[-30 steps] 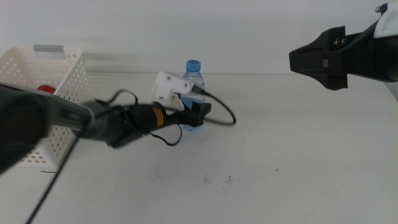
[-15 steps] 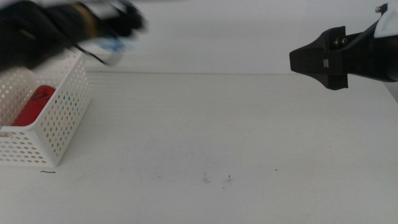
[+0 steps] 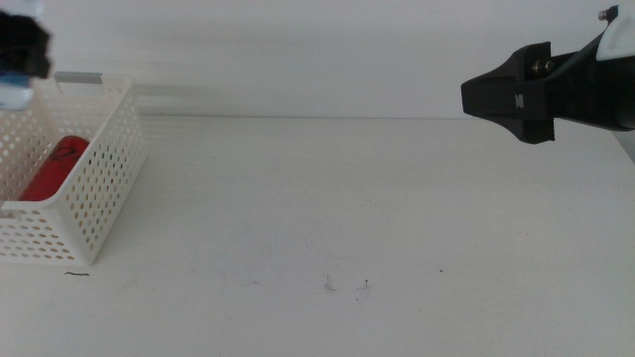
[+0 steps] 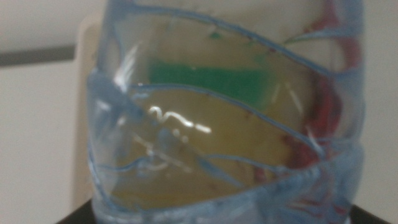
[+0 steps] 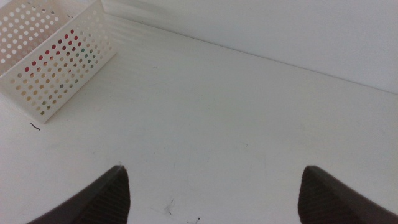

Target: Use arms to grab the bottles and put them into the dustbin to the left of the table.

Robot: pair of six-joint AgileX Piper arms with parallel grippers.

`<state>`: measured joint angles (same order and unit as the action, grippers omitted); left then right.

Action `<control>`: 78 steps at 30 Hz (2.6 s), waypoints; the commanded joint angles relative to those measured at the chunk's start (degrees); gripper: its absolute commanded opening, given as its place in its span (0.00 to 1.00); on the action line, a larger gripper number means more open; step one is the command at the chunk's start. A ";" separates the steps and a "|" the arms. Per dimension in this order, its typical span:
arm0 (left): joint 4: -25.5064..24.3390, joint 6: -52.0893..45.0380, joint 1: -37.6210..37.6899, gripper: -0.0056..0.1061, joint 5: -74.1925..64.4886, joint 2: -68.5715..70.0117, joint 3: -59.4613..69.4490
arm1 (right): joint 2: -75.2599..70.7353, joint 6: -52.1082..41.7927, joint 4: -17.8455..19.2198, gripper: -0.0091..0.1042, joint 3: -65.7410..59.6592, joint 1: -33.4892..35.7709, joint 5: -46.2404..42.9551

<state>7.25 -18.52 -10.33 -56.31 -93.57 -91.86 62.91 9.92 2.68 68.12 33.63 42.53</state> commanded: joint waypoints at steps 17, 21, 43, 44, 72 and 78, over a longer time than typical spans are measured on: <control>3.41 -11.23 -5.86 0.15 -2.55 -18.73 -8.37 | -0.32 -0.56 0.12 0.88 0.38 0.30 -0.52; 3.55 -11.51 -5.86 0.39 -2.13 -21.68 -8.37 | -0.32 -0.56 0.12 0.88 0.38 0.30 -0.52; 1.83 -3.11 2.59 0.89 3.81 -0.56 0.47 | -0.32 -0.56 0.12 0.88 0.38 0.30 -0.52; 2.47 -3.12 3.65 0.89 6.64 3.02 3.81 | -0.32 -0.56 0.12 0.88 0.38 0.30 -0.52; 2.21 -0.07 16.04 0.89 34.49 44.30 39.68 | -0.32 -0.56 0.12 0.88 0.38 0.30 -0.52; 2.21 -0.07 16.04 0.89 34.36 44.30 40.05 | -2.53 -0.56 -1.60 0.88 -3.61 -1.34 -1.39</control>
<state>9.41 -19.25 5.57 -22.43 -49.50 -52.36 61.61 9.88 0.45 65.57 33.06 41.84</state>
